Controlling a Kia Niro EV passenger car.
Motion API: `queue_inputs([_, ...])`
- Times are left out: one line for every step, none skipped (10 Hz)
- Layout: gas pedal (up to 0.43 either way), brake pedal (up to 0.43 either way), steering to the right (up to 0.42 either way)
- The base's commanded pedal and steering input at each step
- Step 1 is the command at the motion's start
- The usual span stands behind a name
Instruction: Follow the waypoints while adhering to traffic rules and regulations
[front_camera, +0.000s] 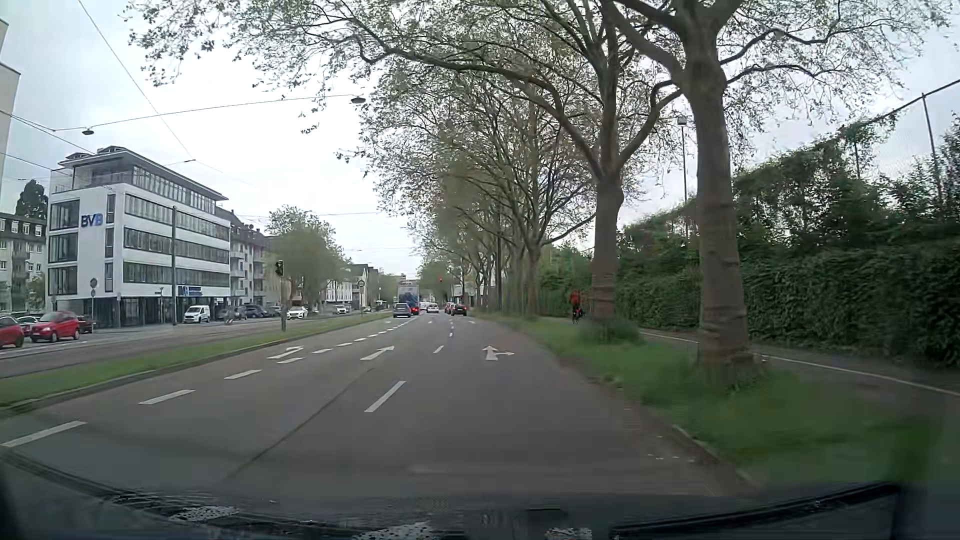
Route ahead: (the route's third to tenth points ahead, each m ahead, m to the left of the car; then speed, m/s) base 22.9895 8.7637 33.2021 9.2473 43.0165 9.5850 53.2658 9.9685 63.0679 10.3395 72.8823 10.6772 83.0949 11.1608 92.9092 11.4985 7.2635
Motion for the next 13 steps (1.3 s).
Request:
queue_inputs([0.047, 0.000, -0.009])
queue_inputs([0.047, 0.000, -0.008])
queue_inputs([0.047, 0.000, -0.007])
queue_inputs([0.047, 0.000, -0.008])
queue_inputs([0.047, 0.000, -0.008])
queue_inputs([0.047, 0.000, -0.008])
queue_inputs([0.047, 0.000, -0.006])
queue_inputs([0.047, 0.000, -0.005])
queue_inputs([0.047, 0.000, -0.005])
queue_inputs([0.059, 0.000, -0.005])
queue_inputs([0.059, 0.000, -0.005])
queue_inputs([0.059, 0.000, -0.005])
queue_inputs([0.059, 0.000, -0.005])
